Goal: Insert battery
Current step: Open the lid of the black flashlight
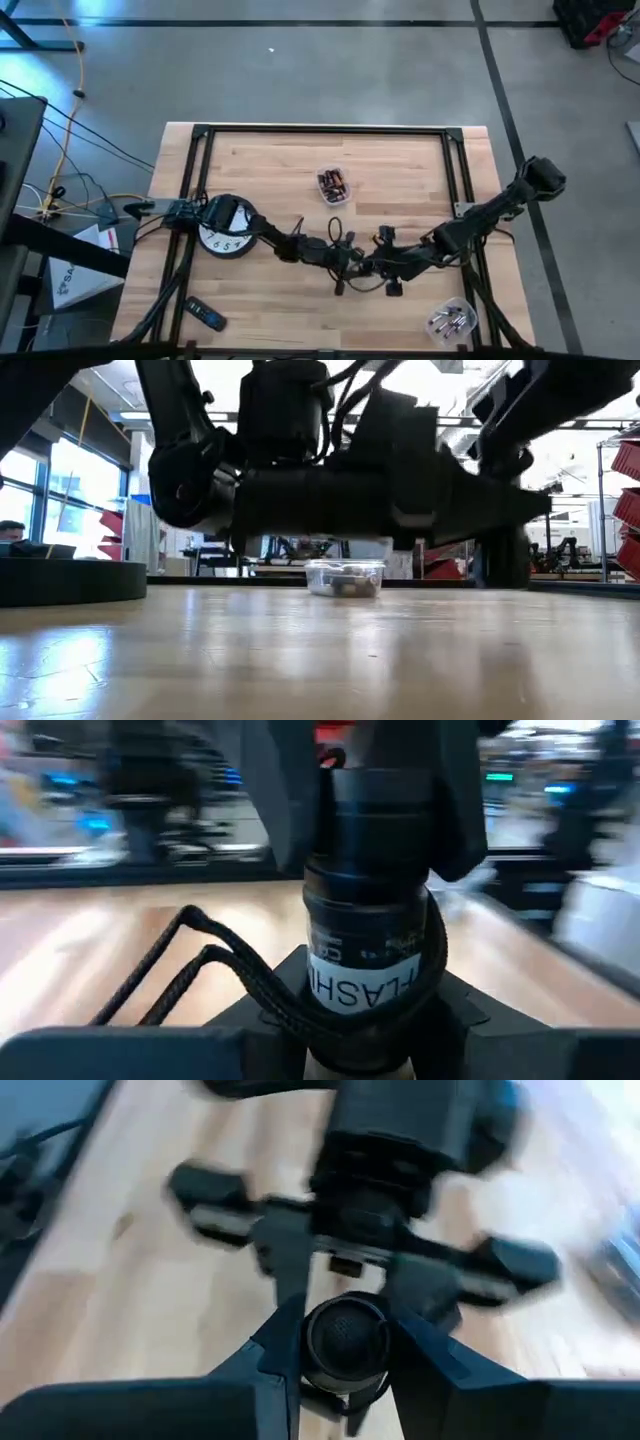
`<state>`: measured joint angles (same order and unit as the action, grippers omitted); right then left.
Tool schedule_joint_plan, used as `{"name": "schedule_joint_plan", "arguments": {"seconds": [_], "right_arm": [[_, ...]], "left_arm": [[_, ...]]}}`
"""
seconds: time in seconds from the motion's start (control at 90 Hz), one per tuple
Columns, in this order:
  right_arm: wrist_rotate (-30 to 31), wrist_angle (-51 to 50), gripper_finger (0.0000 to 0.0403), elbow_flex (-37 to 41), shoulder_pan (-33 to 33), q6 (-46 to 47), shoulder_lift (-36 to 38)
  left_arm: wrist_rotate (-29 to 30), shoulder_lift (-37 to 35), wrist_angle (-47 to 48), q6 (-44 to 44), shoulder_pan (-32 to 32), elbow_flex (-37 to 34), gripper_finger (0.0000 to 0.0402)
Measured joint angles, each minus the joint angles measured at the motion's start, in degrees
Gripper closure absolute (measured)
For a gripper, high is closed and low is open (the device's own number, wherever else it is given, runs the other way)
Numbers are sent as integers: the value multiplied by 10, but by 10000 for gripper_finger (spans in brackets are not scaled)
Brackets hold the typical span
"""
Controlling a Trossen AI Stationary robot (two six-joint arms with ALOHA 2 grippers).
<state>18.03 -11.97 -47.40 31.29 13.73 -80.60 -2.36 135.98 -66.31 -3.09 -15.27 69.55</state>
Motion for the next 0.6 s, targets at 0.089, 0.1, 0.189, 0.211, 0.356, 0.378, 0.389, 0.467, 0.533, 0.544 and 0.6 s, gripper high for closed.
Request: {"name": "schedule_joint_plan", "arguments": {"seconds": [0.089, 0.1, 0.189, 0.211, 0.356, 0.378, 0.389, 0.467, 0.533, 0.544, 0.6], "right_arm": [[-40, 4, 324, -8, 0, -36, 0], [-45, 5, 324, -9, 0, -39, 0], [-80, 20, 324, -15, -1, -86, 0], [-90, 25, 324, -16, -1, -99, 0], [-158, 88, 324, -17, -1, -220, -1], [-167, 97, 324, -17, -1, -236, -1], [-171, 102, 324, -17, -1, -242, -1], [-185, 119, 323, -16, -1, -275, -1], [-185, 120, 319, -16, -1, -282, -2], [-184, 119, 318, -16, -1, -282, -2], [-182, 114, 310, -16, -1, -274, -2]], "left_arm": [[-53, -16, 20, -6, 0, 0, 305], [-59, -18, 24, -7, 0, 0, 305], [-105, -31, 43, -12, 0, 0, 305], [-116, -32, 43, -15, 0, 1, 305], [-178, -38, 41, -29, -2, 8, 305], [-188, -38, 45, -29, -3, 12, 305], [-192, -38, 48, -29, -3, 15, 305], [-199, -40, 76, -28, -8, 29, 305], [-196, -40, 93, -25, -12, 37, 303], [-196, -40, 94, -25, -12, 37, 303], [-193, -40, 98, -24, -12, 38, 303]]}}
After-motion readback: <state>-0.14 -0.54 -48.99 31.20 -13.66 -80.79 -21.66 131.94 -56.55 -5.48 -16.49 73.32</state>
